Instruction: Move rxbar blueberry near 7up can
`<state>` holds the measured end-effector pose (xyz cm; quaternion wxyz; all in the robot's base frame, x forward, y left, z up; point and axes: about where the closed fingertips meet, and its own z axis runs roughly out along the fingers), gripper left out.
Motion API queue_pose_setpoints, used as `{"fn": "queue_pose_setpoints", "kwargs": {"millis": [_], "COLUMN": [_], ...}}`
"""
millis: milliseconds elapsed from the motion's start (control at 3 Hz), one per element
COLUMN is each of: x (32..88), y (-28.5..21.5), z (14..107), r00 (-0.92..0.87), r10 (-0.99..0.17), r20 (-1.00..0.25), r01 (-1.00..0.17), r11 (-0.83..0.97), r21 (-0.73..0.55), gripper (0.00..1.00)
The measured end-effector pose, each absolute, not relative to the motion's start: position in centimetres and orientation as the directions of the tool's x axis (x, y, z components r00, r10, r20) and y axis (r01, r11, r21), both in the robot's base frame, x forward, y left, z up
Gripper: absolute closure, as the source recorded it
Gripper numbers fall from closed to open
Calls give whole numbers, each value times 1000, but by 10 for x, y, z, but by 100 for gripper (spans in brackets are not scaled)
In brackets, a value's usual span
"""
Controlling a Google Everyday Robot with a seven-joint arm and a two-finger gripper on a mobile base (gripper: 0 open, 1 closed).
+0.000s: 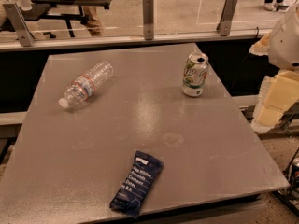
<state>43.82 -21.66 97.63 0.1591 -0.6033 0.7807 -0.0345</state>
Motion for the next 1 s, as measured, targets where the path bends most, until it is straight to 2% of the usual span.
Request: {"fn": "queue_pose_setpoints", "kwargs": {"millis": [667,1000], "x": [446,451], "y": [-197,-161], "z": [978,971], "r00": [-169,-74], "r10": [-962,-975], "r20": [-212,-211], "r01": [-942,-962], "r11": [221,125], "r21": [-251,-242], "gripper": [0,0]}}
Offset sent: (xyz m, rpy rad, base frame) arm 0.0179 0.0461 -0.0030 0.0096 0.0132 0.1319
